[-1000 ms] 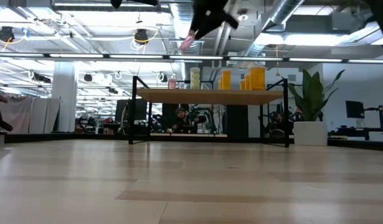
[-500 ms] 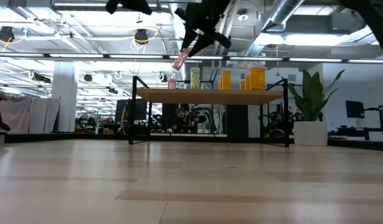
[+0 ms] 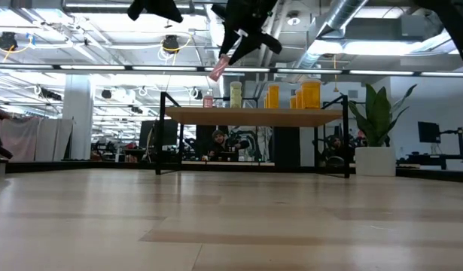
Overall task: Pick and place medicine bottles onto shelf by color
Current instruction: Put the right pink pill bottle on the shelf aligned with the other small pink pill bottle
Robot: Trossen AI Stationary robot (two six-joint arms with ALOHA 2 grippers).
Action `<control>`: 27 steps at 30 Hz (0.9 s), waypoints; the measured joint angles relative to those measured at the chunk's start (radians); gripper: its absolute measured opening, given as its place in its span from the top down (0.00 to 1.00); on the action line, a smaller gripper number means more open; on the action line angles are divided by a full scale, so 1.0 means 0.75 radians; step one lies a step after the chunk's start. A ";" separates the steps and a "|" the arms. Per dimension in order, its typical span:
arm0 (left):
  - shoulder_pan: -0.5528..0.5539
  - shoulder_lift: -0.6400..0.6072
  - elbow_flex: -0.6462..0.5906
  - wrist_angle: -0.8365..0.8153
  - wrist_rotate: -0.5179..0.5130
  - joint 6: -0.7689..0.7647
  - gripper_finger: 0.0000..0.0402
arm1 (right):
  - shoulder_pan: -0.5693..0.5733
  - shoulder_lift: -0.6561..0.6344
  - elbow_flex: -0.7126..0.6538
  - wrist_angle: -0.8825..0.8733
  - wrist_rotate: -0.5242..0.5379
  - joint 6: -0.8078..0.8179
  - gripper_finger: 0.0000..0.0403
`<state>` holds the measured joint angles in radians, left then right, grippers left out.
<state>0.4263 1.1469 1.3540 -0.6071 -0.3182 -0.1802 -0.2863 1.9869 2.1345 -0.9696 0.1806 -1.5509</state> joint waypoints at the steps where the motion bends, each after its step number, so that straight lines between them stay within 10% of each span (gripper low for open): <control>1: 0.000 0.000 0.000 -0.012 0.004 0.000 1.00 | 0.011 0.000 0.000 -0.015 0.001 -0.001 0.67; 15: 0.002 0.000 -0.005 -0.314 0.259 0.167 1.00 | 0.085 0.002 -0.001 -0.028 0.107 -0.073 0.67; 27: 0.182 -0.002 -0.450 0.247 0.692 0.325 0.84 | 0.125 -0.019 -0.001 -0.081 0.110 -0.063 0.67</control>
<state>0.5626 1.1454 1.0162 -0.4216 0.2005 0.0632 -0.1922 1.9727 2.1338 -1.0306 0.2635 -1.5978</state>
